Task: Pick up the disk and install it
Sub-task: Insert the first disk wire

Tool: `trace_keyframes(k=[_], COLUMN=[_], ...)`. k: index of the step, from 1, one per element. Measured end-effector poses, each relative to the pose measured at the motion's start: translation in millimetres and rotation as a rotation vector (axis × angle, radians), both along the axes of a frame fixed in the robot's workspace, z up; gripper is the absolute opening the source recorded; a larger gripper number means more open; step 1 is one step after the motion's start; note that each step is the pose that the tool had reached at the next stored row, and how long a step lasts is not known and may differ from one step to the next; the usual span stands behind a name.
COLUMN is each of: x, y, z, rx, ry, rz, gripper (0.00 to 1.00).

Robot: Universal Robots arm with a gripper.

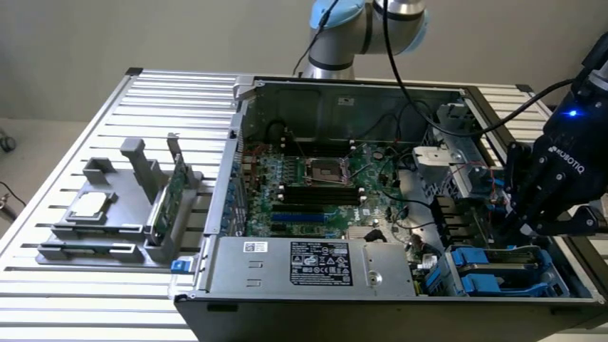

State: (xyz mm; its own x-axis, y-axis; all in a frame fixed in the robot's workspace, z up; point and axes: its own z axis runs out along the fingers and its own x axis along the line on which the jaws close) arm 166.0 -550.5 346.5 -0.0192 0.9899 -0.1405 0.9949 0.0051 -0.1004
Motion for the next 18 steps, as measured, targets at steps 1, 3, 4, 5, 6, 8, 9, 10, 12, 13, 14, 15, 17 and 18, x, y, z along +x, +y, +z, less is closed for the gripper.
trace_keyframes(k=[1,3,4,5,6,8,9,10,12,13,14,15,17,18], x=[1.0,3.7,5.1,6.1,6.7,7.2,7.4,7.6,8.0,8.3,9.0,10.3,14.1,16.5], y=[0.0,0.0,0.0,0.0,0.0,0.0,0.0,-0.1,-0.2,-0.3,-0.4,-0.7,-1.5,-2.0], z=[0.0,-0.1,-0.2,-0.3,-0.5,-0.9,-1.1,-1.4,-1.7,-1.9,-2.0,-2.1,-2.2,-2.2], rx=[0.0,-0.0001,-0.0001,0.0,0.0001,0.0002,0.0001,0.0001,0.0,0.0002,0.0006,0.0013,0.0032,0.0046], ry=[0.0034,0.0079,0.0098,0.0112,0.0122,0.0149,0.0167,0.0192,0.0268,0.0311,0.0351,0.0389,0.0459,0.0488], rz=[-0.001,-0.002,-0.002,-0.004,-0.006,-0.01,-0.013,-0.015,-0.018,-0.019,-0.019,-0.019,-0.019,-0.019], gripper=[0.16,0.16,0.16,0.16,0.16,0.16,0.16,0.16,0.16,0.16,0.16,0.16,0.16,0.16])
